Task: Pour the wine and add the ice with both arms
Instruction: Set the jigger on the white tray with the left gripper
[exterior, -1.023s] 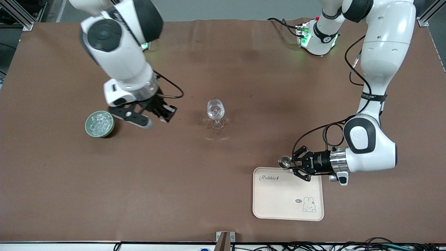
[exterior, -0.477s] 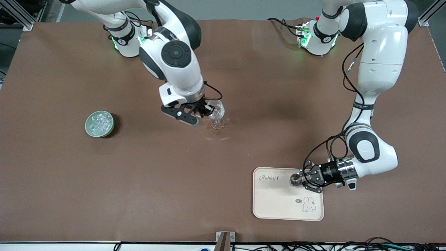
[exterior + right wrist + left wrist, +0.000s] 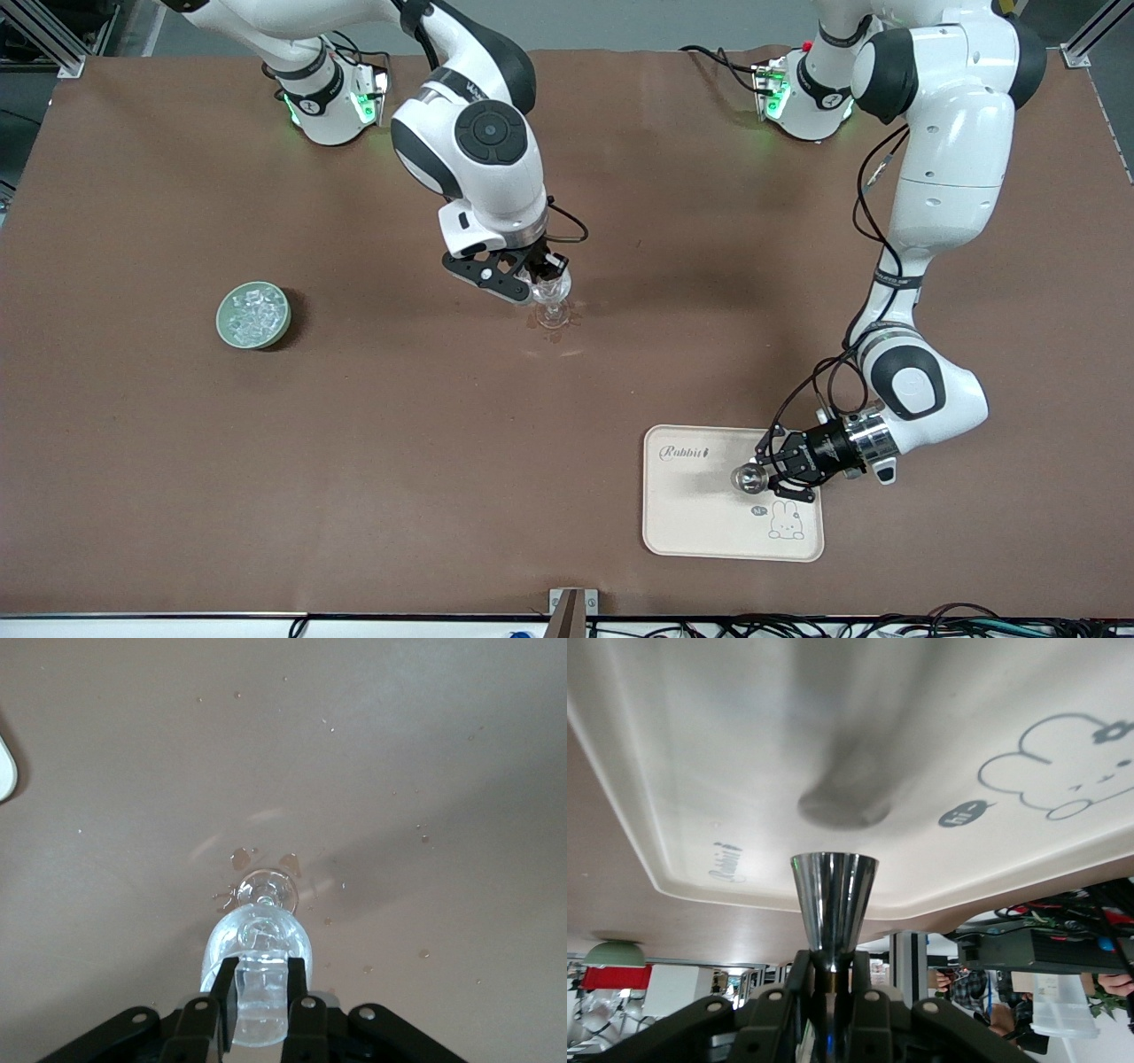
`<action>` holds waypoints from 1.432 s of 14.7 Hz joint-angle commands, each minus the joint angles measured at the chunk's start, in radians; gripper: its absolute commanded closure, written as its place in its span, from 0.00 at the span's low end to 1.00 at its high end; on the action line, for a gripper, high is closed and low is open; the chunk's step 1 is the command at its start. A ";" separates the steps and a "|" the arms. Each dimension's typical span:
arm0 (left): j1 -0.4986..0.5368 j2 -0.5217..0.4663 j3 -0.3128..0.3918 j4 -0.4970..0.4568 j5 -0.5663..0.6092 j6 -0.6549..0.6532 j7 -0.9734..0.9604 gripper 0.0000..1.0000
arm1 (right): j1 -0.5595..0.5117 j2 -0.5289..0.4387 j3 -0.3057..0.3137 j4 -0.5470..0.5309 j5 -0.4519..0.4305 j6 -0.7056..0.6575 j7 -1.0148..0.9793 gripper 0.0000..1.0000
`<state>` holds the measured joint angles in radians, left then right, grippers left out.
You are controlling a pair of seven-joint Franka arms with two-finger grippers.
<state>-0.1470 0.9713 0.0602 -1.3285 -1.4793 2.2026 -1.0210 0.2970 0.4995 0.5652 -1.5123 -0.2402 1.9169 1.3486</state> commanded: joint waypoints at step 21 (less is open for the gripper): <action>0.043 -0.086 -0.046 -0.112 0.017 -0.013 0.075 0.00 | 0.008 0.017 0.012 -0.032 -0.027 0.053 0.043 0.54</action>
<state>-0.1377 0.9576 0.0138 -1.3559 -1.5265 2.2550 -0.9635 0.3194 0.5216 0.5649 -1.5412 -0.2418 1.9628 1.3846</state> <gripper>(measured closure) 0.070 0.709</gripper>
